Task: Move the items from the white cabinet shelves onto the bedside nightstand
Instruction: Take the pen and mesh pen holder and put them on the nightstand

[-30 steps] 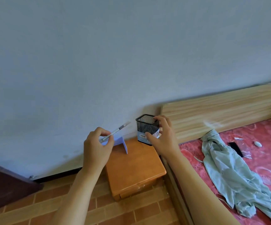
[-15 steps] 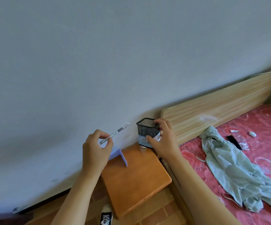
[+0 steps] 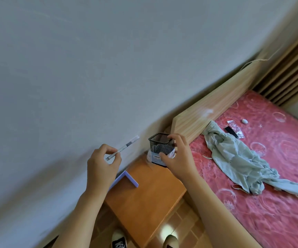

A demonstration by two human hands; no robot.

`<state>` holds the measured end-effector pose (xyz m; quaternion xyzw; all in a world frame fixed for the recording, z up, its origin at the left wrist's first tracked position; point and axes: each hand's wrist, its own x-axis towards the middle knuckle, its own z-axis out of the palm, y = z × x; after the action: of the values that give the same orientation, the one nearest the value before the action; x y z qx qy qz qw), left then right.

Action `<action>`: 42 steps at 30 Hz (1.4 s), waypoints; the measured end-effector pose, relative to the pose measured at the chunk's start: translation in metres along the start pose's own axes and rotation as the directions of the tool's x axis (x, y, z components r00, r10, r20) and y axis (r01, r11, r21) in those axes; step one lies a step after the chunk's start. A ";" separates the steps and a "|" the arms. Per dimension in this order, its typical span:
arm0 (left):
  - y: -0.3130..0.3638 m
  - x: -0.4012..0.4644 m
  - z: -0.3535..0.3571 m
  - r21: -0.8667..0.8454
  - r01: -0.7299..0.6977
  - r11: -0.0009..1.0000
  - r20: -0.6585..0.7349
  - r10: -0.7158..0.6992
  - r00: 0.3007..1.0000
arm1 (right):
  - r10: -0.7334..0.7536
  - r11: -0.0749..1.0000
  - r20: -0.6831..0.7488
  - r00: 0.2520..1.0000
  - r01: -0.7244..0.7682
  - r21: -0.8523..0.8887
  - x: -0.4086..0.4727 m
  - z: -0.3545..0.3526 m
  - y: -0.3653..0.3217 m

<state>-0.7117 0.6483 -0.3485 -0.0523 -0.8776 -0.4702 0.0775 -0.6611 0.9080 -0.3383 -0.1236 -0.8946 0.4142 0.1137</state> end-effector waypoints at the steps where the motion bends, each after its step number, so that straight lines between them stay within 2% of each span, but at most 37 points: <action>1: -0.006 0.002 0.003 0.001 -0.008 1.000 0.014 0.008 1.000 | 0.021 1.000 0.002 1.000 -0.021 -0.009 -0.002 0.003 0.005; 6: -0.032 0.004 0.018 0.031 -0.019 0.999 0.086 0.016 0.996 | 0.118 0.993 0.012 0.993 -0.117 -0.030 -0.008 0.023 0.032; 13: -0.059 0.006 0.042 0.111 -0.001 0.994 0.142 -0.014 0.990 | 0.182 0.983 0.084 0.980 -0.180 -0.032 -0.007 0.061 0.071; 22: -0.084 -0.006 0.091 0.160 0.087 0.983 0.191 -0.117 0.975 | 0.248 0.969 0.194 0.949 -0.245 -0.036 -0.006 0.095 0.139; 34: -0.141 -0.025 0.165 0.249 0.072 0.966 0.188 -0.121 0.975 | 0.260 0.965 0.223 0.940 -0.261 -0.025 -0.015 0.152 0.222; 42: -0.189 -0.036 0.204 0.225 0.097 0.970 0.156 -0.134 0.979 | 0.201 0.979 0.225 0.953 -0.204 -0.011 -0.026 0.215 0.273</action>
<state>-0.7256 0.7138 -0.6210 -0.0321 -0.9284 -0.3697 -0.0198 -0.6678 0.9178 -0.6868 -0.1663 -0.8816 0.4406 -0.0304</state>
